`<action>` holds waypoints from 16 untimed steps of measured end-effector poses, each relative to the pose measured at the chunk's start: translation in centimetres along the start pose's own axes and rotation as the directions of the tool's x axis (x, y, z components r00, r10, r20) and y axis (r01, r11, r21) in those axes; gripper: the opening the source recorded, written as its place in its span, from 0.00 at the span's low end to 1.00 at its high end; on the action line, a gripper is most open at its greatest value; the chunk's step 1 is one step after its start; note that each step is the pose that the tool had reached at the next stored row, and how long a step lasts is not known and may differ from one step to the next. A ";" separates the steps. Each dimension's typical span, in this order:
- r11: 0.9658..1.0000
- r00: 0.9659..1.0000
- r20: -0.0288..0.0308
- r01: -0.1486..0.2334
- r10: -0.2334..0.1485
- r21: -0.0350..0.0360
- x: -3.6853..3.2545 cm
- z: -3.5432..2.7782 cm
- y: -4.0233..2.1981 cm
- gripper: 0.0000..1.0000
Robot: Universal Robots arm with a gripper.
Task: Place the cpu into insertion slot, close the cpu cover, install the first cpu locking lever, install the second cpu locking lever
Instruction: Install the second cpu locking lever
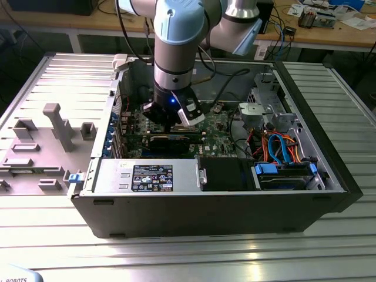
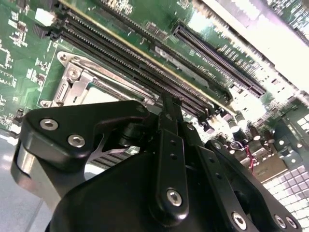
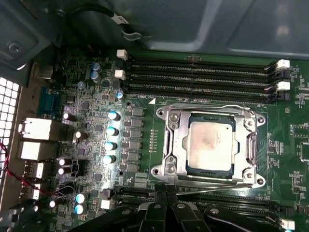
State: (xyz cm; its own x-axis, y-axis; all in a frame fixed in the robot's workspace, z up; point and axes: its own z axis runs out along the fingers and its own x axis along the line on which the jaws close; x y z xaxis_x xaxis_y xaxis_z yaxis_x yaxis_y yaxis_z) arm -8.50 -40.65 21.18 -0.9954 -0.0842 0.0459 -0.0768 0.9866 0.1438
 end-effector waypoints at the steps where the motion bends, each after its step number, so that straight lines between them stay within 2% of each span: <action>1: 1.000 1.000 0.000 0.000 0.000 -0.001 0.01 -0.02 -0.15 0.11; 5: 1.000 1.000 0.000 0.001 -0.001 -0.005 0.03 -0.05 -0.31 0.11; 10: 1.000 1.000 0.002 0.003 -0.003 -0.025 0.43 0.27 -0.32 0.11; 13: 0.999 1.000 0.003 0.004 -0.004 -0.039 0.44 0.53 -0.37 0.11; 14: 0.999 1.000 0.004 0.005 -0.004 -0.046 0.44 0.61 -0.37 0.11; 16: 0.999 1.000 0.003 0.005 -0.004 -0.047 0.55 0.65 -0.37 0.11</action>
State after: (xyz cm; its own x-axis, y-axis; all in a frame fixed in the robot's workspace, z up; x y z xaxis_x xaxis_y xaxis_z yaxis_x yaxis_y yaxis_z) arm -9.05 -40.96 20.50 -0.9952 -0.0881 0.0419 -0.0786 0.9786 0.1904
